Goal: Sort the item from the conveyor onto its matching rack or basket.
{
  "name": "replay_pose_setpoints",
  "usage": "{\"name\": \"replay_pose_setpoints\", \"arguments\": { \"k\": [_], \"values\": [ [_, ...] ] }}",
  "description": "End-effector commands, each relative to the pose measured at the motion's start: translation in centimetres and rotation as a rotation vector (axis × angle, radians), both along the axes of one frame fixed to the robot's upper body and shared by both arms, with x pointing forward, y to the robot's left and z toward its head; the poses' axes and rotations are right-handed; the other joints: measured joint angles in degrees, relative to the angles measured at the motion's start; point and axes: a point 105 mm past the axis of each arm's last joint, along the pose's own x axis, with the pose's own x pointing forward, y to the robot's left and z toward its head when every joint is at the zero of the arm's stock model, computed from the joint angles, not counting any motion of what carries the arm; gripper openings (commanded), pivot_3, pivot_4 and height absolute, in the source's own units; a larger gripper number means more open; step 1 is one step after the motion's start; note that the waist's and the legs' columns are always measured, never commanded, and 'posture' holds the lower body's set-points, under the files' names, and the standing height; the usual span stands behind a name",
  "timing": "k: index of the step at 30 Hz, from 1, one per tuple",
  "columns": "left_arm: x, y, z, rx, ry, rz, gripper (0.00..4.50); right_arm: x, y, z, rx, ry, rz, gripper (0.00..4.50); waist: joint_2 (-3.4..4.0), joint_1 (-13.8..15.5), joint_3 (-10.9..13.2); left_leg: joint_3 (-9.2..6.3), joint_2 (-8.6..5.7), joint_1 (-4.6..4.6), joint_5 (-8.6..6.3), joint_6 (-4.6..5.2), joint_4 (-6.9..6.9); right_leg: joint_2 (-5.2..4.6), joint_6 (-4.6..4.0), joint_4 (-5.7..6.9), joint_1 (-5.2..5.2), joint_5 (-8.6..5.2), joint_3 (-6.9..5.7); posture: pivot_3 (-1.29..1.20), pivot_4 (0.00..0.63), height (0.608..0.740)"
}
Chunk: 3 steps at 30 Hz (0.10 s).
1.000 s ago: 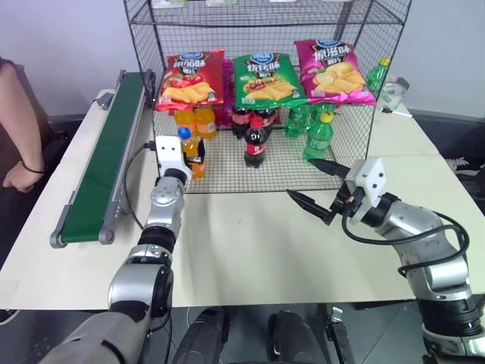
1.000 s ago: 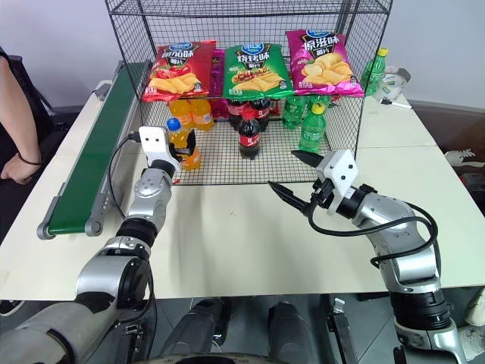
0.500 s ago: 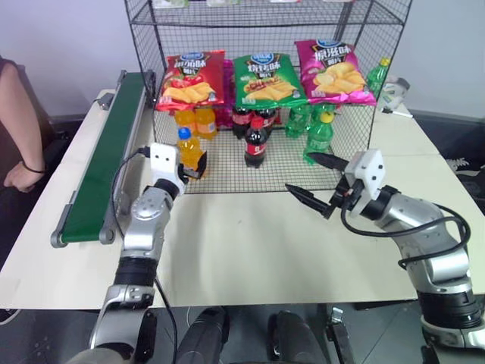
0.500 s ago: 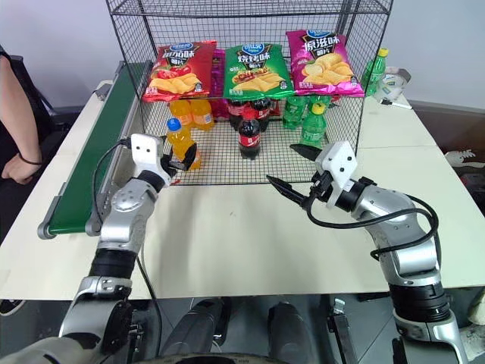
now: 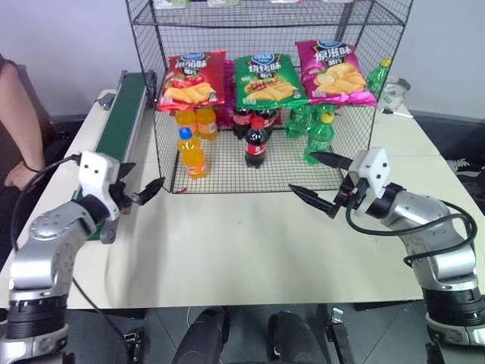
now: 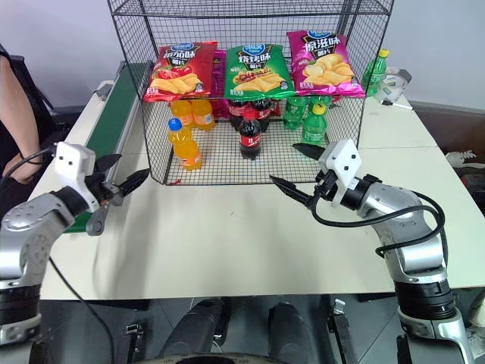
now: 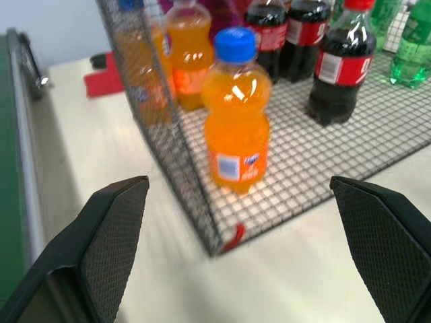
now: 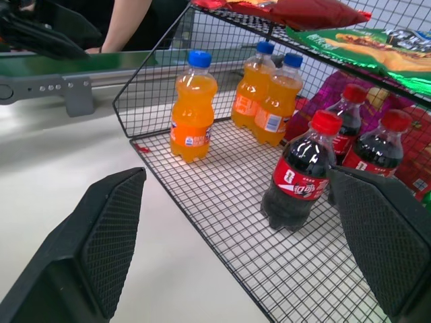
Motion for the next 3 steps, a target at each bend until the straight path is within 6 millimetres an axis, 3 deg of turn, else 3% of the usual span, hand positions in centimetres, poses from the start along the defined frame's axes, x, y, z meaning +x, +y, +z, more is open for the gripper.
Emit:
{"name": "replay_pose_setpoints", "arguments": {
  "k": [1,3],
  "values": [
    [-0.34,-0.29,1.43,0.010,-0.046,-0.017,4.49,-0.37,-0.69,1.11,-0.004,-0.044,-0.001,4.50,0.00,-0.02,0.00,0.00,0.00,0.00,0.00,0.00,0.00,0.00,-0.04,0.00,0.00,-0.02,0.00,0.00,0.150,0.740],
    [-0.35,-0.38,1.39,0.017,-0.046,-0.020,4.49,-0.45,-0.82,1.04,-0.007,-0.041,-0.003,4.50,0.00,-0.06,0.00,0.00,0.00,0.00,0.00,0.00,-0.01,0.00,-0.03,0.00,0.00,-0.01,0.01,0.00,0.150,0.740]
  ]
}}
